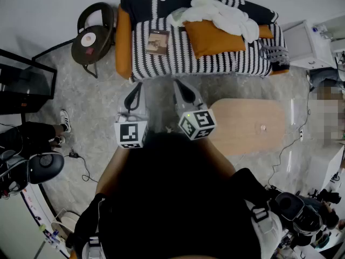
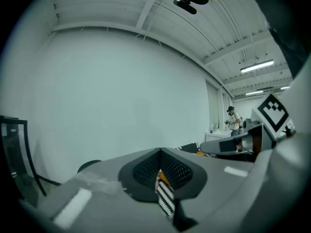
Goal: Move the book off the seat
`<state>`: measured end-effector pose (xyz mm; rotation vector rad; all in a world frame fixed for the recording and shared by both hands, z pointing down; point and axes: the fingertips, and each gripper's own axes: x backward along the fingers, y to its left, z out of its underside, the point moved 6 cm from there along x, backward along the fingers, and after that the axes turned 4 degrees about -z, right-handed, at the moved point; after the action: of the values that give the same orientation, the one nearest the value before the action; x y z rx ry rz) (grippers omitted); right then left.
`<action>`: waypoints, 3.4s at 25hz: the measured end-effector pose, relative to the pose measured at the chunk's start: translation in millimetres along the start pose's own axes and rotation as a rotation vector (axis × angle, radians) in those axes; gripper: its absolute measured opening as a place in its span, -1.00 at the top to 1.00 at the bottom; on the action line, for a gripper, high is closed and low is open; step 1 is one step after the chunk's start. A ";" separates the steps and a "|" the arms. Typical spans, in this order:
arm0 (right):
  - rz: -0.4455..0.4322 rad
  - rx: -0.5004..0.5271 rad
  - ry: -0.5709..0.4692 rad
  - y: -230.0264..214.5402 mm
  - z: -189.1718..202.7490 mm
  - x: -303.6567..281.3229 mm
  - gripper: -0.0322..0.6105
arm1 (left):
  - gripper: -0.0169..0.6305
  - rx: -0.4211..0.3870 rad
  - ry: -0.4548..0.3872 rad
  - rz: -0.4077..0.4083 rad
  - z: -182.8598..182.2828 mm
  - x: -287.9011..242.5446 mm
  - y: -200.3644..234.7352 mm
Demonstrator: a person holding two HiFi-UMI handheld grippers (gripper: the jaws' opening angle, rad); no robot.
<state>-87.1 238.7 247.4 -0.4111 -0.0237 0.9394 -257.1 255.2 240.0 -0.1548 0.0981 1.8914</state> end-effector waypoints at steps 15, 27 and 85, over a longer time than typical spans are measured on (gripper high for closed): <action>-0.042 -0.018 0.008 -21.8 -2.5 18.8 0.88 | 0.93 -0.017 0.010 -0.058 2.6 -3.2 -11.8; -0.043 -0.078 0.023 -68.9 2.2 -9.2 0.88 | 0.93 0.069 0.039 -0.088 19.9 -45.1 -23.1; 0.166 -0.366 0.335 -349.8 239.6 -355.3 0.86 | 0.93 0.186 0.313 0.053 276.7 -435.0 117.8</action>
<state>-73.5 -143.0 647.6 -0.9166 0.1480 1.0213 -247.9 -149.6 580.1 -0.3226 0.4939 1.8866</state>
